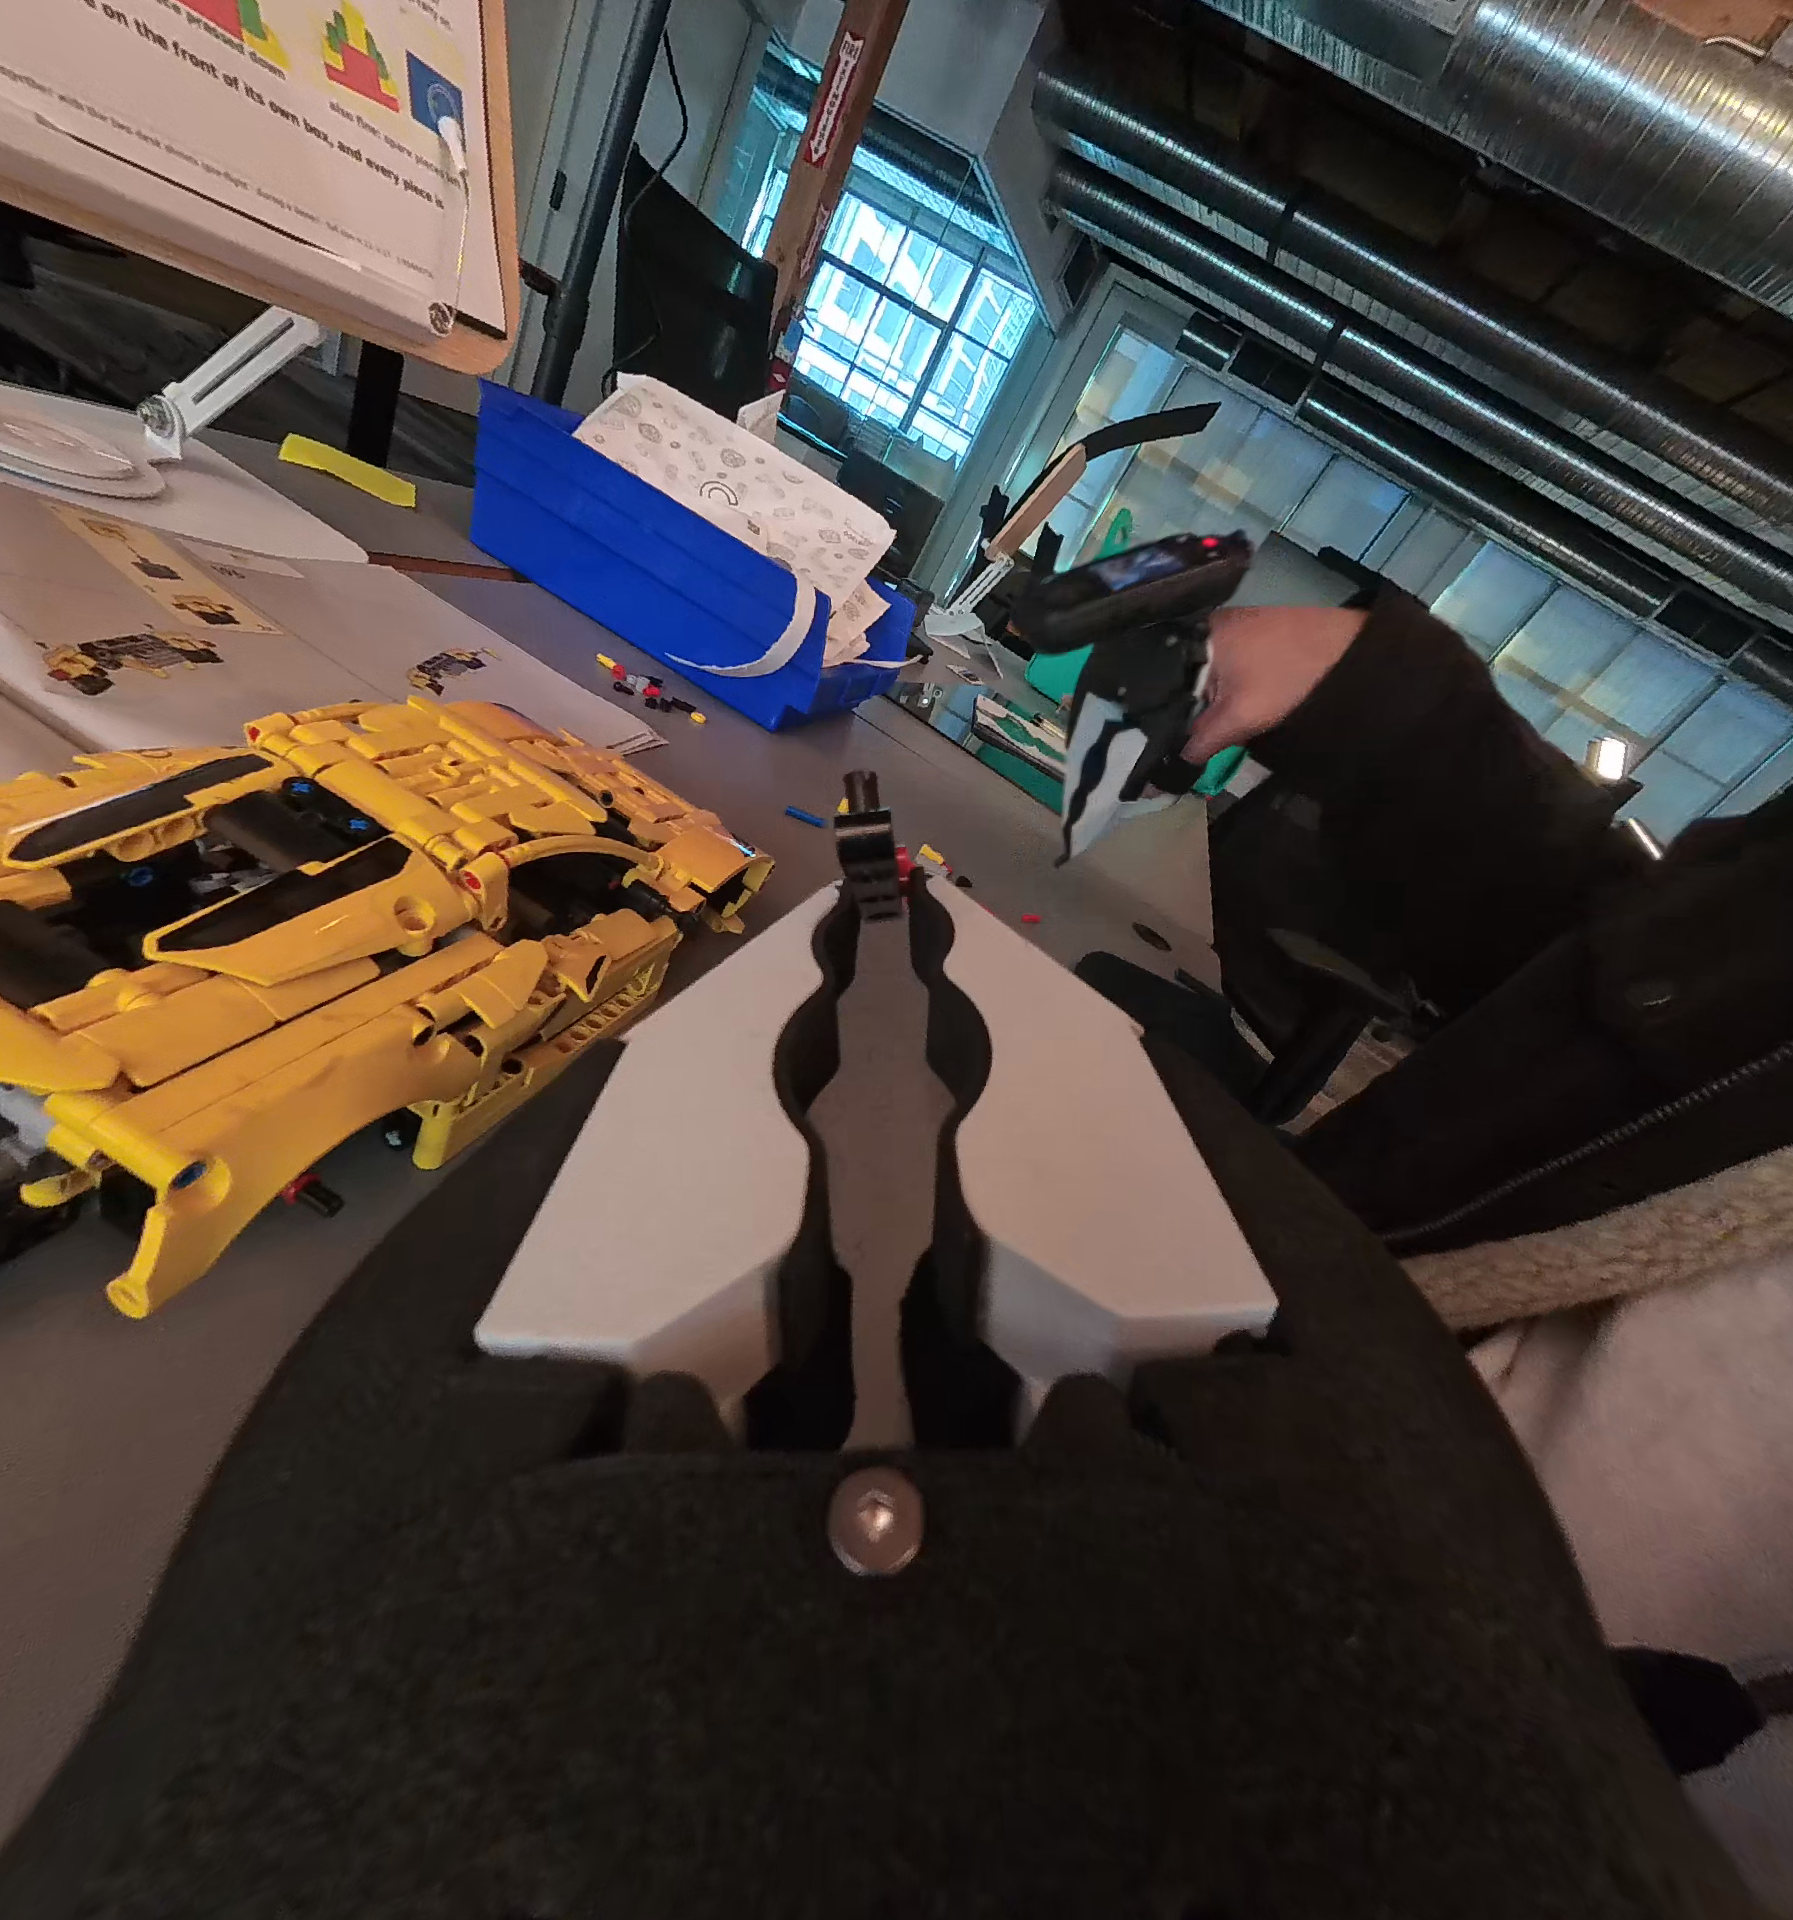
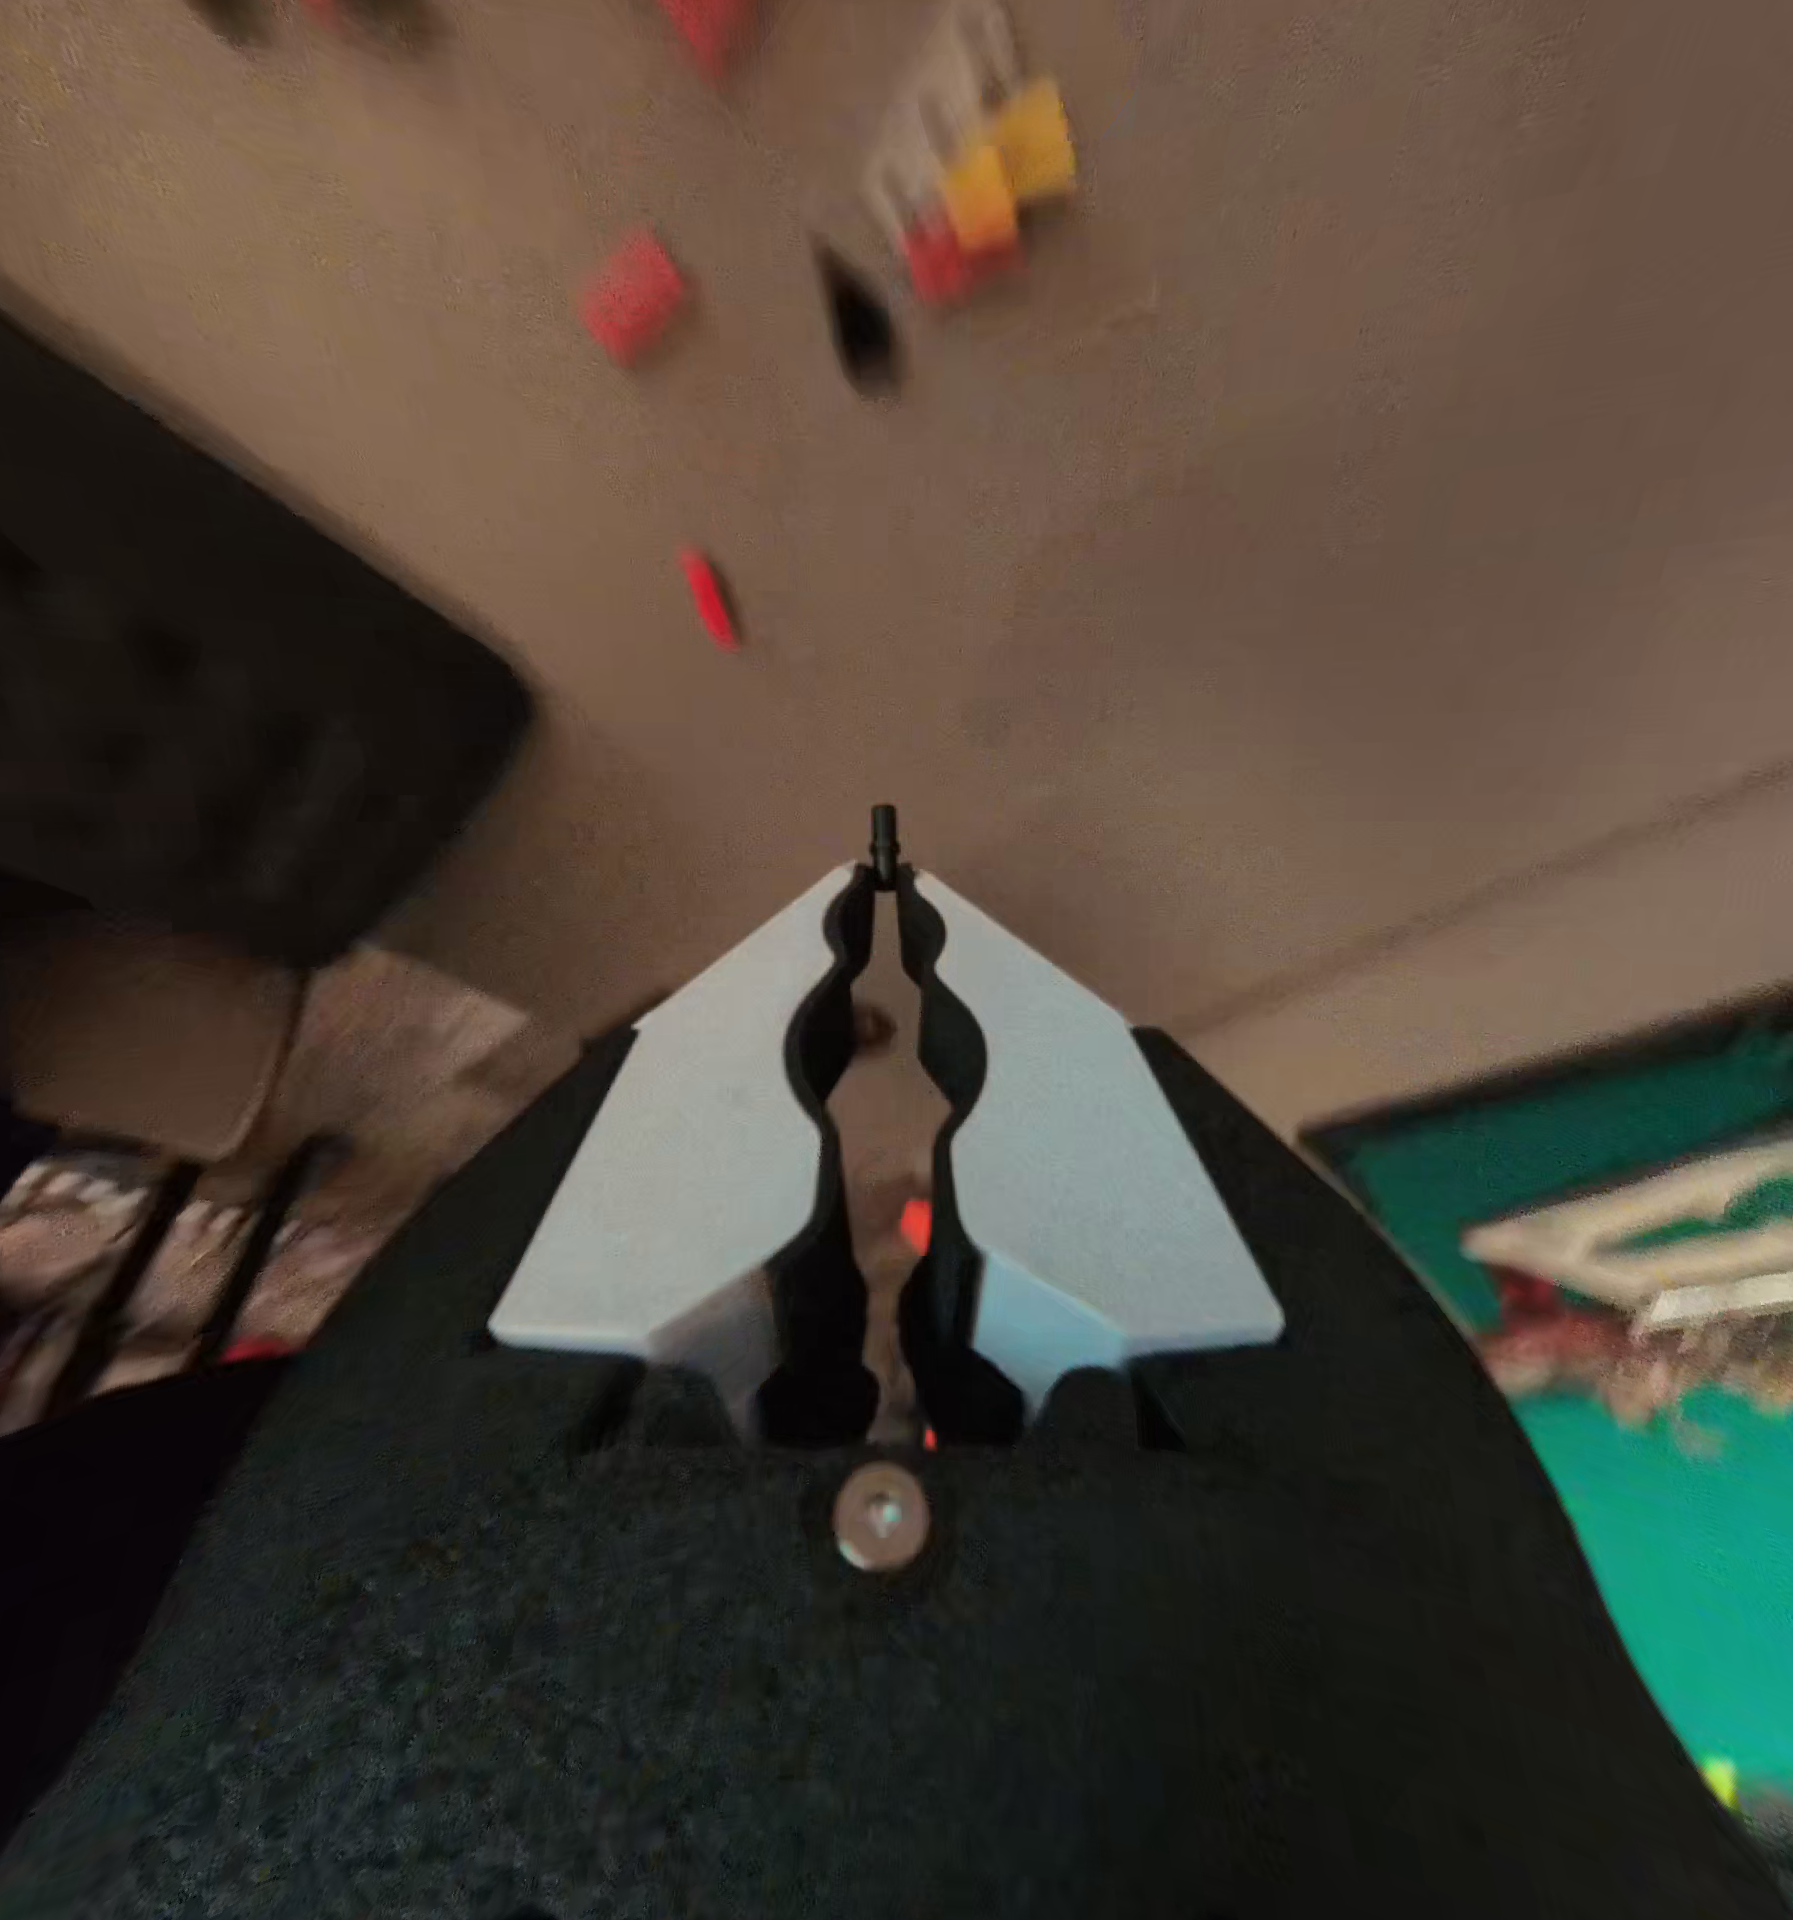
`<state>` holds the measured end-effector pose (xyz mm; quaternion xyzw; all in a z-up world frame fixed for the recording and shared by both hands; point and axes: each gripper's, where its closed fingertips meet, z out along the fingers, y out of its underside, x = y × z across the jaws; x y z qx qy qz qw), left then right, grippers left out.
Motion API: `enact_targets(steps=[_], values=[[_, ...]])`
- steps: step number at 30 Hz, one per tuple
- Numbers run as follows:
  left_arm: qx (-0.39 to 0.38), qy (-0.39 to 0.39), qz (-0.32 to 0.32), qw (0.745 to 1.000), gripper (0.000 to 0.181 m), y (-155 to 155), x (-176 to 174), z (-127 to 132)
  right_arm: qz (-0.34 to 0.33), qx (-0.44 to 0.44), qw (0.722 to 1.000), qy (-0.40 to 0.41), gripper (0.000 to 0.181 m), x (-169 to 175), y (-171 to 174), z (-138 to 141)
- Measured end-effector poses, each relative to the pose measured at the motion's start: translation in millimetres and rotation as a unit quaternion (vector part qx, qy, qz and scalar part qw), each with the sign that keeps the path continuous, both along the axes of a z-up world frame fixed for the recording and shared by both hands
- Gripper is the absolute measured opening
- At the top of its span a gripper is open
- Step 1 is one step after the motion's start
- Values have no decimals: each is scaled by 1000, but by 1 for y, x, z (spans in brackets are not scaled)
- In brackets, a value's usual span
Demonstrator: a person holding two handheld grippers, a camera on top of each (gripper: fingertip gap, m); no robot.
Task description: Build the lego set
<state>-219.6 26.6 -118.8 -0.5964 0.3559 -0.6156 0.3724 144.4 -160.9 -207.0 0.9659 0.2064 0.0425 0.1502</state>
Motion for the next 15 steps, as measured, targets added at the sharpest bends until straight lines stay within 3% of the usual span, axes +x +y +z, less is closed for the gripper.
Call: enact_targets(steps=[3,7,15], values=[[-1,3,1,1000,9,0,0,-1,-49,-91,994,-35,3,33,-36,-5],[2,7,3,1000,9,1,1,-2,-84,-179,978,-63,3,47,-69,-11],[1,8,3,1000,9,1,1,-3,-98,-200,972,-74,3,53,-76,-22]])
